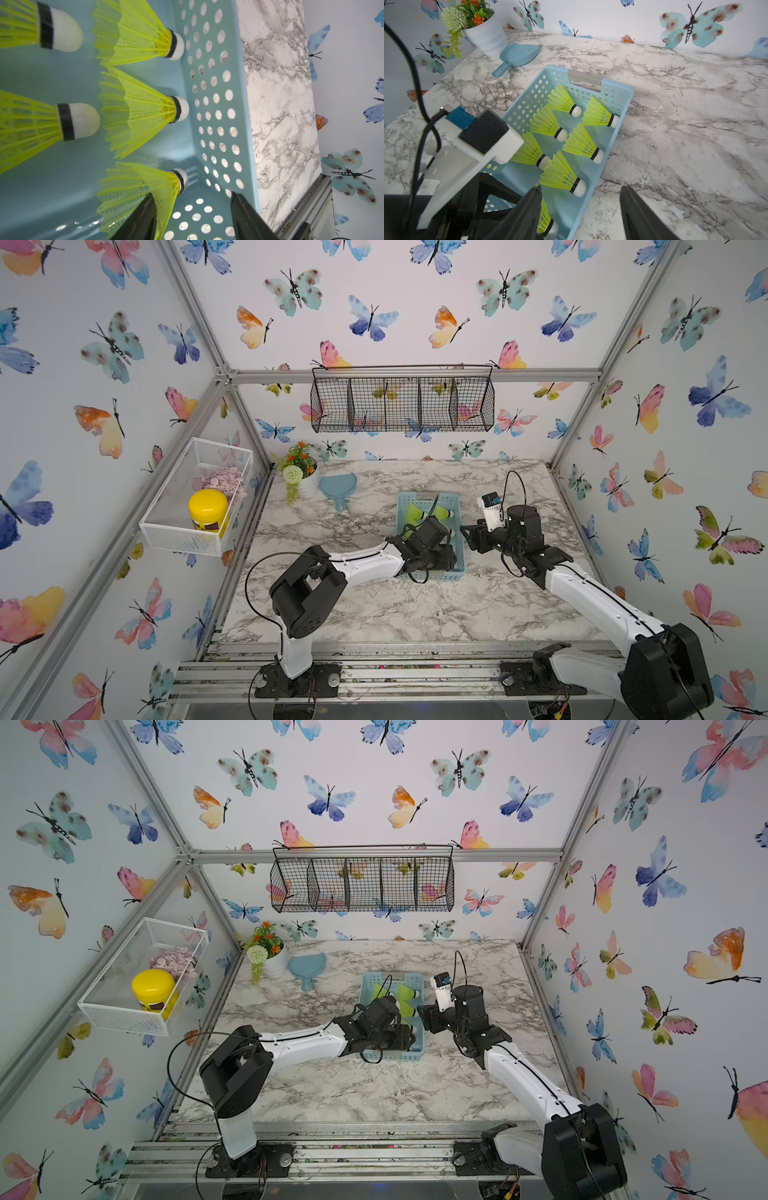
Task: Put the shuttlecocks into the storage box
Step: Place the shuttlecock in the storage box.
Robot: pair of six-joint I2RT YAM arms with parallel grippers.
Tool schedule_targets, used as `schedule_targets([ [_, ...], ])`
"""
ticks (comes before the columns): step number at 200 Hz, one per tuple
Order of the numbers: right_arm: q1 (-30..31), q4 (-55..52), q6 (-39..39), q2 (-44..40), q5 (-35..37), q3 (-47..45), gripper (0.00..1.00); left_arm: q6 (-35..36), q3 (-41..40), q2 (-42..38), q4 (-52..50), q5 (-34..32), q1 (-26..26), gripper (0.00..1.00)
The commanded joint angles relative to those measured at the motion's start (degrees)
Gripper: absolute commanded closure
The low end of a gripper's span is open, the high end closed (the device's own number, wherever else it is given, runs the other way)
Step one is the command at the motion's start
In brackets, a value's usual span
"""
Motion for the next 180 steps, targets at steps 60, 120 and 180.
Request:
schedule_targets([
  [60, -0.4, 0.21, -0.91, -0.32, 0.65, -0.27, 0.33, 2.66, 0.97, -0.7, -4.4, -3.7, -0.25, 0.34],
  [120, -0.4, 0.29, -0.82, -0.22, 0.87, 0.06, 0.33, 7.69, 2.23, -4.26, -8.25, -8.53, -0.25, 0.23],
  [180, -0.39, 0.6, 0.18, -0.48, 2.3, -0.18, 0.33, 12.93, 4.01, -12.38, -15.79, -18.64, 0.12, 0.23],
])
